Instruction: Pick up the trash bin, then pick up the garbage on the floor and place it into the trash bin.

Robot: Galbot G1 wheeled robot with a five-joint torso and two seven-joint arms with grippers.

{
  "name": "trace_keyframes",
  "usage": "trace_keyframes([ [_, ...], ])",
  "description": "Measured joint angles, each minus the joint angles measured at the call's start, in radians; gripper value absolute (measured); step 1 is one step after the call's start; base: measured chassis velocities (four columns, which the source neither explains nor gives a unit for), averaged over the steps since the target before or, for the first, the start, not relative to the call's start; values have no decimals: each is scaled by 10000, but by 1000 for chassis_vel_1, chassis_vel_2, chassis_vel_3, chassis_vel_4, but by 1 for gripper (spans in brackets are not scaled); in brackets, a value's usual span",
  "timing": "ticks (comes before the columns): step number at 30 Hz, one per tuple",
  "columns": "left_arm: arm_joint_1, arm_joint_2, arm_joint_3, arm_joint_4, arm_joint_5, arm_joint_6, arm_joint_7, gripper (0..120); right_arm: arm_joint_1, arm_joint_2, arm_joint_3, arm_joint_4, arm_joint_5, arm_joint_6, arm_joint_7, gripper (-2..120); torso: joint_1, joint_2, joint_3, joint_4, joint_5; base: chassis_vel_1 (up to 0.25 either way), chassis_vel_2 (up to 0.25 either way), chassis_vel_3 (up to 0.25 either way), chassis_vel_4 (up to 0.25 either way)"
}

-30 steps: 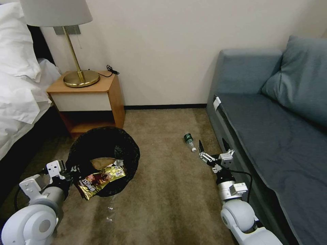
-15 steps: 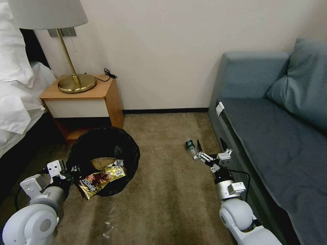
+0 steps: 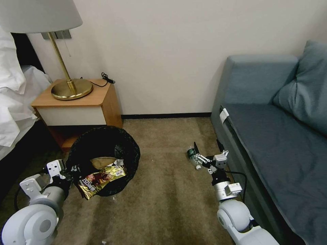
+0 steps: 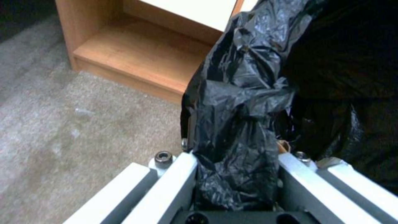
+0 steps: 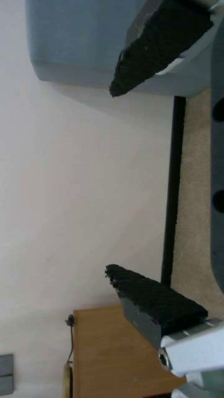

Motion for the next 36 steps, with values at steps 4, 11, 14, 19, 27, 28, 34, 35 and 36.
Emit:
trace_keyframes([
  [4,-33,-5,37,41,22,-7,-3,0,29,-25,-68,-46,9,34,-22,100,0,0,0,-1,-2,-129,108,128,-117],
  [11,-93,0,77,139,34,-10,-2,0,190,-47,-238,-227,-121,502,-67,100,0,0,0,0,-1,-120,124,128,-128],
  [14,-109,25,73,178,34,-11,3,0,205,-71,-253,-237,-135,732,-236,100,0,0,0,0,0,-130,114,112,-128],
  [19,-151,74,55,203,9,-35,46,0,370,-191,-239,-273,-381,638,-198,100,1,0,1,-1,1,-89,84,86,-74],
  [27,-191,150,75,336,50,-166,348,0,1474,-2036,-1290,667,2438,-2325,980,100,0,0,-1,-2,1,-7,2,6,-3],
  [28,-191,150,75,336,50,-166,348,0,1474,-2036,-1290,667,2438,-2325,980,100,0,0,-1,-2,1,0,0,0,0],
  [34,-336,172,303,448,78,-192,472,0,3225,-3460,-2388,1284,6706,-6062,2574,100,1,0,0,6,2,0,0,0,0],
  [35,-503,234,487,603,83,-192,482,0,3845,-3834,-2585,1210,8288,-7457,3209,100,0,1,-1,-9,-6,0,0,0,0],
  [36,-523,240,537,651,90,-192,503,0,4537,-3875,-3074,858,9442,-8338,3804,100,0,1,0,-12,-7,0,0,0,0],
])
